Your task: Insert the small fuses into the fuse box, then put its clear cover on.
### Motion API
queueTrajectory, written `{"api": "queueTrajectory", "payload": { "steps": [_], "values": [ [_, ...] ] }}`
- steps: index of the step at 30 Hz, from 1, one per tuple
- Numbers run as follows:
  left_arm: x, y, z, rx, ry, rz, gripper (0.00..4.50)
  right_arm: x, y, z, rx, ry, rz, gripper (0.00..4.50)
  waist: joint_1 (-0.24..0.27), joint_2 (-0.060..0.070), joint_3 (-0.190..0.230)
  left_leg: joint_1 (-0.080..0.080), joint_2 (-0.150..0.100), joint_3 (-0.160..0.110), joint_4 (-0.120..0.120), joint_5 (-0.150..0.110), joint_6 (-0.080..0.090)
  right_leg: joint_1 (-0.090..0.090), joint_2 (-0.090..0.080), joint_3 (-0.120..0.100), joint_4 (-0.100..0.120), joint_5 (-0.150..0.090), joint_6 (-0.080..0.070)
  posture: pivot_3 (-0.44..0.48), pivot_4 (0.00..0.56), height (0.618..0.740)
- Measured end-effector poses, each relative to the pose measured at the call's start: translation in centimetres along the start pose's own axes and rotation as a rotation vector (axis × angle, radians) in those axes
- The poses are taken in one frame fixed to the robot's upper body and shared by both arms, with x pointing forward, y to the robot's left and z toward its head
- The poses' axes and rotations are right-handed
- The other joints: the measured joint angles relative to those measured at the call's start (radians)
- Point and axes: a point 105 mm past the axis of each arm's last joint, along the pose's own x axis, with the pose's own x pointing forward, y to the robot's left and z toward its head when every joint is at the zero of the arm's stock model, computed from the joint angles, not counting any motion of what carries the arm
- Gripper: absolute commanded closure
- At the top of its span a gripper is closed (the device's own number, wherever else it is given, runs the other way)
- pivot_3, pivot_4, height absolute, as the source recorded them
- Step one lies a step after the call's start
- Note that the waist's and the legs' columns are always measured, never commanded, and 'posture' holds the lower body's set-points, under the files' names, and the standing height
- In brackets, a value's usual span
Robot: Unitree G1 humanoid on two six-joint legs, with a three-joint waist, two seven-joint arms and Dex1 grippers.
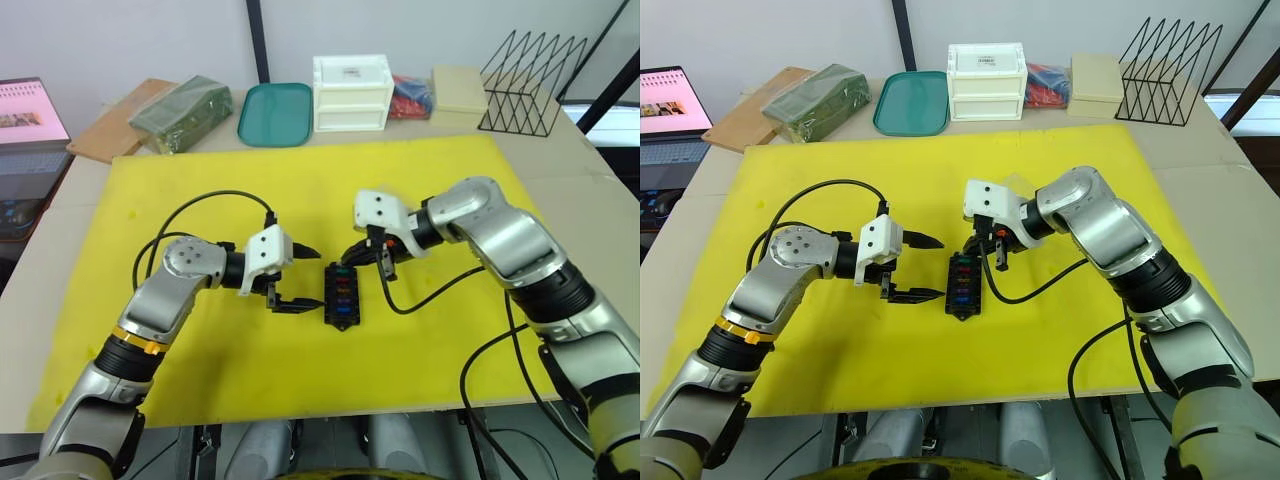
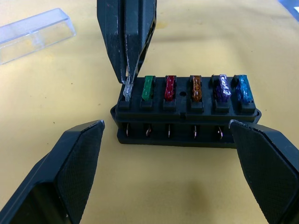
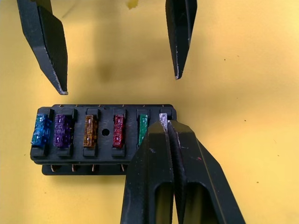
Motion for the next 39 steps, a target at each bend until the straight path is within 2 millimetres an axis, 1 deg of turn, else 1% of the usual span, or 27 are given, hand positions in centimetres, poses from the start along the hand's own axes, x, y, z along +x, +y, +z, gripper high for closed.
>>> {"api": "queueTrajectory", "payload": {
  "steps": [8, 17, 30, 34, 39],
  "values": [
    [-0.1, 0.0, 0.0, 0.003, 0.004, 0.0, 0.0, 0.0, 0.0, -0.1, 0.001, 0.005, -0.003, 4.43, 0.0, 0.0, 0.0, 0.0, 0.0, 0.0, 0.0, 0.0, 0.0, 0.001, 0.0, 0.0, 0.0, 0.0, 0.0, 0.0, 0.15, 0.74],
    [-0.1, -0.2, 0.0, 0.001, 0.004, -0.001, 0.0, 0.5, -0.2, -0.6, 0.058, 0.034, 0.011, 4.43, 0.001, 0.0, 0.0, 0.002, 0.0, 0.0, 0.0, 0.0, 0.0, 0.002, 0.0, 0.0, 0.0, 0.0, 0.0, 0.0, 0.15, 0.74],
    [-0.1, -0.2, 0.0, -0.003, 0.001, 0.004, 0.0, 0.6, -0.3, -0.7, 0.065, 0.048, 0.003, 4.43, 0.001, -0.001, -0.001, 0.002, 0.0, -0.001, 0.0, 0.0, 0.0, 0.003, 0.0, 0.0, -0.001, 0.0, 0.0, 0.0, 0.15, 0.74],
    [-0.3, -0.2, 0.2, 0.002, -0.002, 0.004, 0.0, 0.4, -0.4, -0.1, 0.078, 0.014, 0.003, 4.43, 0.0, -0.001, -0.001, 0.002, 0.0, -0.001, 0.0, 0.0, 0.0, 0.003, 0.0, 0.0, -0.001, 0.0, 0.0, 0.0, 0.15, 0.74],
    [-1.2, -0.1, 1.0, 0.001, -0.018, 0.02, 0.0, 0.0, 0.3, 1.1, 0.077, -0.039, 0.031, 4.43, 0.0, -0.001, -0.001, 0.001, 0.0, -0.001, 0.0, 0.0, 0.0, 0.001, 0.0, 0.0, -0.001, 0.0, 0.0, 0.0, 0.15, 0.74]
  ]
}}
